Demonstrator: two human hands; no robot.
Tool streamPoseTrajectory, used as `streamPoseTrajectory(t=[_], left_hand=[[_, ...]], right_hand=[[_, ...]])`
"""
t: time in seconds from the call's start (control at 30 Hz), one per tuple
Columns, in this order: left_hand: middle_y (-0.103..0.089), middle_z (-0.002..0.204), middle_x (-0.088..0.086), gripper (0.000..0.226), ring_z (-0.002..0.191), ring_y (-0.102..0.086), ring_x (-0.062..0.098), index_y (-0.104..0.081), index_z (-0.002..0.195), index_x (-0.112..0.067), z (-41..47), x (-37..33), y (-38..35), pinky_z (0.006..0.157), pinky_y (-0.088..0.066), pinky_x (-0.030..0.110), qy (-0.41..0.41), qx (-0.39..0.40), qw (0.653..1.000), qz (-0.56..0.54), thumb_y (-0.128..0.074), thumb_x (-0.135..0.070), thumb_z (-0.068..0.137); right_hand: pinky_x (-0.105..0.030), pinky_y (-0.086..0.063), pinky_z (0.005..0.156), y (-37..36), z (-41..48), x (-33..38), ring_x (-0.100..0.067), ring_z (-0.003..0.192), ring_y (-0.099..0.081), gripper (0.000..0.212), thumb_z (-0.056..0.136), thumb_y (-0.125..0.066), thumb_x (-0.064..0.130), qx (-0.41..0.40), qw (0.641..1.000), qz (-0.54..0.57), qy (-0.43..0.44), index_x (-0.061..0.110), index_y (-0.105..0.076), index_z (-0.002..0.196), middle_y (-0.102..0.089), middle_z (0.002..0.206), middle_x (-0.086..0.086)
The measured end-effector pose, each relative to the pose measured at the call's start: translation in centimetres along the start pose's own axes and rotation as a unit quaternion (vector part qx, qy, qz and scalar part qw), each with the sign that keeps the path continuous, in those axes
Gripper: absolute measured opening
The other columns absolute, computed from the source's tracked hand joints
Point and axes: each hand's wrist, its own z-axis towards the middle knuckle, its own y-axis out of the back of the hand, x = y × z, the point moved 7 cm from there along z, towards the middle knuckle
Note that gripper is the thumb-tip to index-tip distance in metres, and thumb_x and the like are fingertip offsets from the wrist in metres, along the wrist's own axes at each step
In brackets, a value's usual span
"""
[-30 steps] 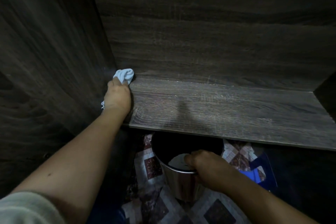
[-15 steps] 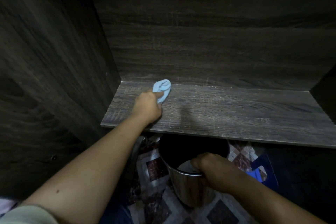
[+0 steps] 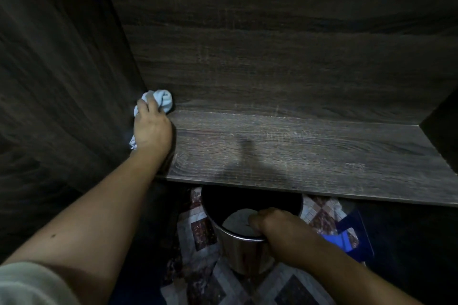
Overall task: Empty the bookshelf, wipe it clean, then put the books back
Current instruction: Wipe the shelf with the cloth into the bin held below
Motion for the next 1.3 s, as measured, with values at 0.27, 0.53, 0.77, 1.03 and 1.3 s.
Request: streamPoseTrajectory(t=[0.27,0.53,0.77,1.03,1.3], left_hand=[[-0.04,0.136,0.023,0.057,0.117,-0.043,0.039,-0.042,0.133,0.002,2.2,-0.8,0.4,0.1,-0.039,0.044,0.139,0.117,0.97,-0.159,-0.055,-0.027,0.085],[-0.057,0.132,0.006,0.04,0.115,-0.057,0.026,-0.066,0.121,-0.027,-1.3,-3.2,2.5,0.096,-0.045,0.03,0.124,0.104,0.923,-0.348,-0.065,-0.016,0.082],[-0.053,0.138,-0.002,0.032,0.12,-0.054,0.021,-0.07,0.116,-0.024,-3.5,-14.1,4.9,0.103,-0.04,0.023,-0.058,0.12,0.894,-0.428,-0.059,-0.016,0.087],[-0.057,0.132,0.005,0.029,0.117,-0.055,0.024,-0.074,0.106,-0.011,-1.5,-5.4,6.7,0.093,-0.031,0.008,0.064,-0.026,0.875,-0.48,-0.058,-0.003,0.084],[-0.032,0.148,0.018,0.037,0.117,-0.038,0.044,-0.058,0.122,0.005,-2.2,0.7,1.9,0.099,-0.034,0.045,0.102,-0.023,0.983,-0.154,-0.051,0.003,0.086]], right_hand=[[-0.029,-0.042,0.087,0.0,-0.8,-0.8,-0.028,0.116,-0.054,0.037,0.082,-0.055,0.007,0.001,1.0,0.023,0.0,0.015,-0.058,0.118,-0.057,0.124,-0.01],[-0.032,-0.044,0.089,-0.2,-1.5,-0.7,-0.03,0.113,-0.055,0.029,0.086,-0.054,0.014,-0.004,0.999,0.033,0.009,0.015,-0.058,0.115,-0.057,0.119,-0.01],[-0.031,-0.045,0.087,0.0,-1.2,-0.7,-0.029,0.111,-0.056,0.036,0.087,-0.055,0.011,-0.017,1.0,0.012,0.011,0.016,-0.056,0.122,-0.057,0.119,-0.01],[-0.03,-0.043,0.089,0.9,-1.4,-1.3,-0.028,0.115,-0.054,0.031,0.087,-0.054,0.016,-0.013,1.0,0.004,0.004,0.016,-0.058,0.118,-0.057,0.123,-0.009],[-0.033,-0.047,0.086,0.9,-1.4,-1.2,-0.03,0.11,-0.056,0.028,0.085,-0.053,0.013,-0.012,1.0,0.009,0.002,0.013,-0.058,0.113,-0.058,0.117,-0.01]])
